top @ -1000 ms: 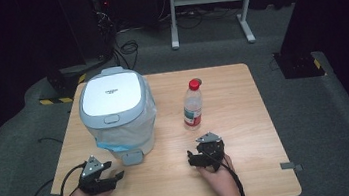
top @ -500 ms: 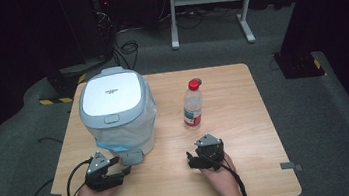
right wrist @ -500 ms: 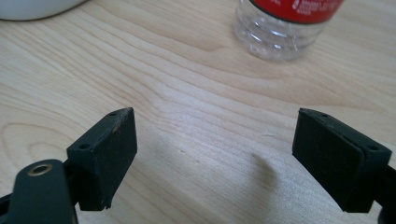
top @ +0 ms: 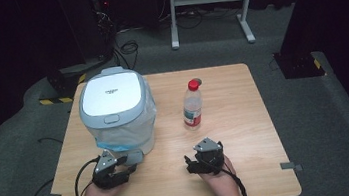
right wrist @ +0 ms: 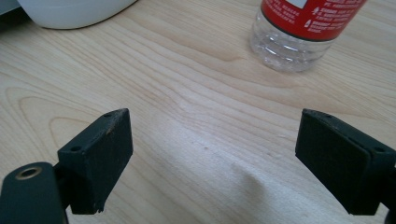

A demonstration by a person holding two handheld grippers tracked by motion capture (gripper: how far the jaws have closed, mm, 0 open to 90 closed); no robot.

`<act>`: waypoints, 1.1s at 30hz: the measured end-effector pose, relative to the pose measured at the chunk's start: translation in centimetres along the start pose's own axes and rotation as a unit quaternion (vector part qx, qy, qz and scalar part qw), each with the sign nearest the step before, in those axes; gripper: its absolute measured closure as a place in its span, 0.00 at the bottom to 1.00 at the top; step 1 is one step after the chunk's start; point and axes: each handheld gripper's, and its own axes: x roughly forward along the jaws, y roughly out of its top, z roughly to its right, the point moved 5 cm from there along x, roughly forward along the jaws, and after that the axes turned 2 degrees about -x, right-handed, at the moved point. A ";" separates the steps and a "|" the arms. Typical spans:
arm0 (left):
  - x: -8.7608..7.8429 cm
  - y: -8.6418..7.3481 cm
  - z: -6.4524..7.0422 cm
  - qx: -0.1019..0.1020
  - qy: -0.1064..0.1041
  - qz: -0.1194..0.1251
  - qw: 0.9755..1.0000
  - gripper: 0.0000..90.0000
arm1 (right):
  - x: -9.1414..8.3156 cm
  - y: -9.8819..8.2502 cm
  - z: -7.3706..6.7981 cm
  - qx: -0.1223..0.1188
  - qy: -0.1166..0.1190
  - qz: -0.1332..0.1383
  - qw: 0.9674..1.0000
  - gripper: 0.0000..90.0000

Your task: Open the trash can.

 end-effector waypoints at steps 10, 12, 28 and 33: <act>0.7 0.3 0.1 0.005 0.006 0.014 1.000 0.58 | -0.3 0.2 0.0 0.024 0.014 0.003 1.000 0.12; 0.9 0.4 0.3 0.009 0.008 0.017 1.000 0.59 | -0.5 0.2 0.1 0.029 0.021 0.004 0.999 0.12; 1.4 0.6 -0.5 -0.014 0.013 0.024 1.000 0.71 | -0.4 0.1 -0.1 0.024 0.027 0.000 0.999 0.12; 1.4 0.5 -0.7 -0.027 0.007 0.027 0.999 0.72 | -0.5 0.2 -0.1 0.025 0.028 0.002 0.999 0.13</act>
